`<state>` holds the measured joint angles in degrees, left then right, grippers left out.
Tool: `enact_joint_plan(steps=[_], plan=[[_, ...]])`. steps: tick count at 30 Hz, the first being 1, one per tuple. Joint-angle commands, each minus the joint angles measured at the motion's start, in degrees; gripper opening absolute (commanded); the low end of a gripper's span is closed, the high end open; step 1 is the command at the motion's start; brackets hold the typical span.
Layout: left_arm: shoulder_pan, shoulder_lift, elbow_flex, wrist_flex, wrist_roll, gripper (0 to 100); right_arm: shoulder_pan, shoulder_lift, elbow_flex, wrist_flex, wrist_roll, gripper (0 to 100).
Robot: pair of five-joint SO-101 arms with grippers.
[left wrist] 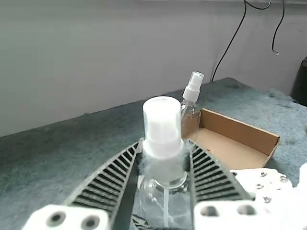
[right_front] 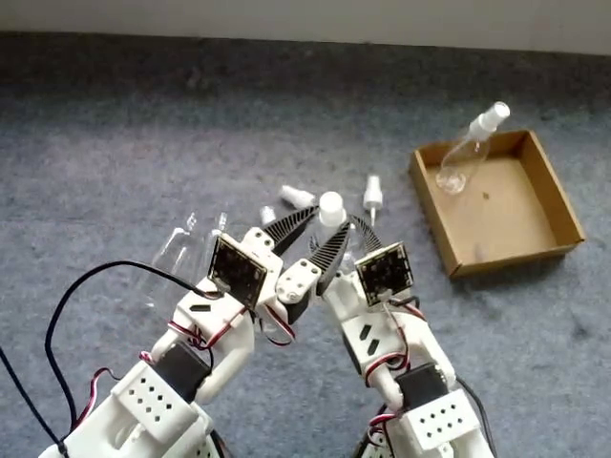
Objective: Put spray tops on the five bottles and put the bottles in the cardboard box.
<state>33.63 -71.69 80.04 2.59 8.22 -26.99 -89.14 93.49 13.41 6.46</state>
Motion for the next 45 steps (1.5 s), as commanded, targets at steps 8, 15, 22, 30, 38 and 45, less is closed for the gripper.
enact_joint_plan(steps=[8,15,22,30,38,45], plan=[[5.8,-0.8,-0.4,0.2,-0.4,1,1.1,-13.1,-1.6,9.0,0.0,10.8],[6.5,-1.3,-0.9,4.6,-6.7,1,1.1,-13.5,-1.5,9.3,0.0,10.8],[6.4,-0.7,0.3,4.7,-6.6,1,1.1,-13.6,0.7,9.2,0.1,10.8],[5.0,-0.7,-5.5,10.8,-6.6,1,1.1,-13.6,0.9,9.2,0.2,10.8],[5.1,-0.4,-12.6,18.4,-6.6,1,1.1,-13.6,0.9,9.2,0.2,10.8],[5.1,11.9,-16.8,18.2,-6.6,1,1.1,-13.6,0.9,9.2,0.2,10.8]])
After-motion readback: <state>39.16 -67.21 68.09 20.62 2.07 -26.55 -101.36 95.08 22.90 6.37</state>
